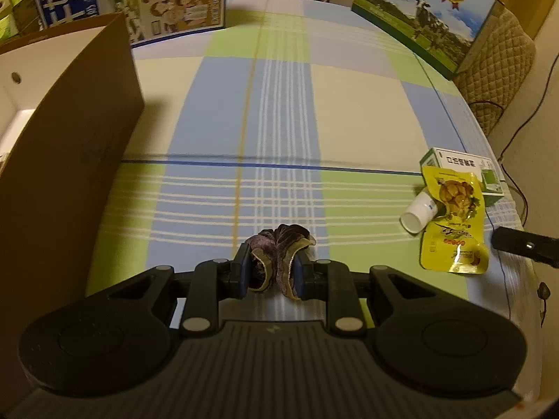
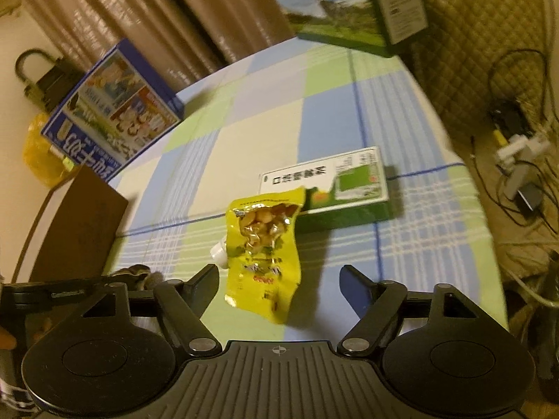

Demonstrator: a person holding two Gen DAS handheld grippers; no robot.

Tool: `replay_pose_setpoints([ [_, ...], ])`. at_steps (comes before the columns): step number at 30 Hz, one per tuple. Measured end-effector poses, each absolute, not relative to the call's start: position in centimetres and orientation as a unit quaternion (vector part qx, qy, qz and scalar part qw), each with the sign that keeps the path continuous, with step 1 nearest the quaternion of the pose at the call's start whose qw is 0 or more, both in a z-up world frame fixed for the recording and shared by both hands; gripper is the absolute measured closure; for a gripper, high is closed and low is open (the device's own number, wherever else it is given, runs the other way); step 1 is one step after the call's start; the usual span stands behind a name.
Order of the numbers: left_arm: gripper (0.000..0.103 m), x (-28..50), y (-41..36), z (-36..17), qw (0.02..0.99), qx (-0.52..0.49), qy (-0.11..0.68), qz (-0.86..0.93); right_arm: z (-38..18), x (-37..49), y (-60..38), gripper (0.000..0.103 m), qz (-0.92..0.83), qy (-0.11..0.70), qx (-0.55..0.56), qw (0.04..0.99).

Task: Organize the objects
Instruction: 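Grasp dark scrunchie with left gripper while right gripper grasps yellow snack pouch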

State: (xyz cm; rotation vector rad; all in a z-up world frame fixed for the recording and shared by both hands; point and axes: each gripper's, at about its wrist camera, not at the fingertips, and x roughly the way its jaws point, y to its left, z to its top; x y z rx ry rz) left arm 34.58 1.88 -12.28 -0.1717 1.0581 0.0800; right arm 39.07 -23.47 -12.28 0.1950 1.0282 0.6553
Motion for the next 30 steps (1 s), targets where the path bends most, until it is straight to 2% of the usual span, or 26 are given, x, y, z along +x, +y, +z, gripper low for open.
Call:
replay_pose_setpoints([
  [11, 0.083, 33.8, 2.3, -12.2, 0.857, -0.088, 0.505, 0.051, -14.6, 41.3, -20.7, 0.047, 0.343, 0.478, 0.077, 0.805],
  [14, 0.083, 33.8, 2.3, -12.2, 0.857, -0.088, 0.506, 0.051, -15.0, 41.4, -20.3, 0.054, 0.346, 0.482, 0.070, 0.802],
  [16, 0.083, 33.8, 2.3, -12.2, 0.857, -0.087, 0.506, 0.051, -15.2, 41.4, -20.1, 0.062, 0.348, 0.485, 0.067, 0.799],
  [30, 0.083, 33.7, 2.3, -12.2, 0.857, -0.085, 0.506, 0.049, -14.7, 41.1, -20.1, 0.079, 0.366, 0.478, 0.078, 0.795],
])
